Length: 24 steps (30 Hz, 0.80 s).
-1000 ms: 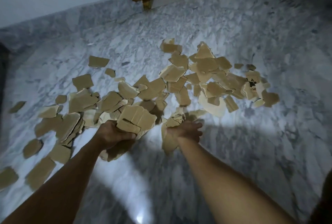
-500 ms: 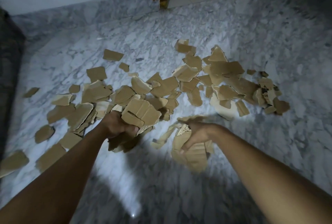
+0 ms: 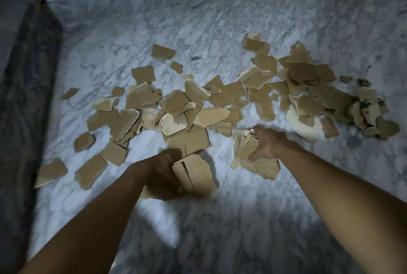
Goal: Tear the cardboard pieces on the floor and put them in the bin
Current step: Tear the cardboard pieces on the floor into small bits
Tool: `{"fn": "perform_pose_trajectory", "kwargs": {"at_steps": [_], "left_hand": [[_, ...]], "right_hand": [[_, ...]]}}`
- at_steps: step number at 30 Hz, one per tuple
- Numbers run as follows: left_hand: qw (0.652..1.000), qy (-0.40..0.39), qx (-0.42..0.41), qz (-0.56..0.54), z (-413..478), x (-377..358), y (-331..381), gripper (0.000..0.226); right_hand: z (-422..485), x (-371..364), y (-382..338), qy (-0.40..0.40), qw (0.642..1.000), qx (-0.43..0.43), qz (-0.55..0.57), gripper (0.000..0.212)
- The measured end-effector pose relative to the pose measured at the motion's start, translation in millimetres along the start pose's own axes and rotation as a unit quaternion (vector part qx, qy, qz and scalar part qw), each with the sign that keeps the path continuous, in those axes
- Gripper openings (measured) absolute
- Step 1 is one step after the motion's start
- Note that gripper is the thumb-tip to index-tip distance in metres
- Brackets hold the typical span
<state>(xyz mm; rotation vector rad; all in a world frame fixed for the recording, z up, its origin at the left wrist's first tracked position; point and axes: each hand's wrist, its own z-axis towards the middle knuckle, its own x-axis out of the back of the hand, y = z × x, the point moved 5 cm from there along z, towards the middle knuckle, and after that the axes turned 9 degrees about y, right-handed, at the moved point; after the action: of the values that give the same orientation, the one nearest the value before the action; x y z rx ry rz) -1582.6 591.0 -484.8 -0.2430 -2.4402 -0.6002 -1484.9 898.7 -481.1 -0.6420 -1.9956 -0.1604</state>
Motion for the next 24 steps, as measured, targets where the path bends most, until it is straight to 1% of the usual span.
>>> {"fn": "perform_pose_trajectory", "kwargs": {"at_steps": [1,3,5,6,8,10,11,12,14,16,18,21,24], "left_hand": [[1.000,0.003,-0.009,-0.017,0,1,1,0.045],[0.999,0.001,-0.029,-0.032,2,6,6,0.052],[0.998,0.008,-0.044,-0.043,4,18,18,0.051],[0.997,0.018,-0.052,-0.051,6,25,24,0.051],[0.994,0.060,-0.067,-0.062,13,43,34,0.056],[0.990,0.103,-0.077,-0.052,23,59,46,0.058],[0.989,0.118,-0.082,-0.044,30,65,55,0.057],[0.987,0.128,-0.088,-0.036,36,69,66,0.056],[0.985,0.137,-0.099,-0.012,48,71,88,0.054],[0.982,0.144,-0.122,0.024,60,65,107,0.055],[0.974,0.159,-0.149,0.057,70,56,122,0.060],[0.967,0.190,-0.158,0.057,81,42,138,0.076],[0.962,0.216,-0.160,0.046,86,31,144,0.077]], "right_hand": [[-2,-3,0,-0.015,1.000,-0.007,0.017,0.084],[-5,-7,2,-0.038,0.998,-0.021,0.051,0.092],[-6,-2,5,-0.030,0.997,-0.021,0.067,0.098],[-7,4,5,-0.003,0.998,-0.014,0.066,0.095],[-10,24,6,0.087,0.995,0.008,0.042,0.082],[-15,45,6,0.188,0.981,0.038,-0.028,0.074],[-18,52,8,0.220,0.972,0.048,-0.064,0.073],[-20,53,11,0.234,0.966,0.049,-0.093,0.074],[-25,43,24,0.227,0.967,0.026,-0.113,0.076],[-29,35,38,0.238,0.969,-0.007,-0.068,0.073],[-27,35,45,0.232,0.972,-0.016,-0.021,0.070],[-22,36,54,0.207,0.978,-0.020,0.017,0.067],[-24,32,63,0.231,0.972,-0.037,0.025,0.074]]}}
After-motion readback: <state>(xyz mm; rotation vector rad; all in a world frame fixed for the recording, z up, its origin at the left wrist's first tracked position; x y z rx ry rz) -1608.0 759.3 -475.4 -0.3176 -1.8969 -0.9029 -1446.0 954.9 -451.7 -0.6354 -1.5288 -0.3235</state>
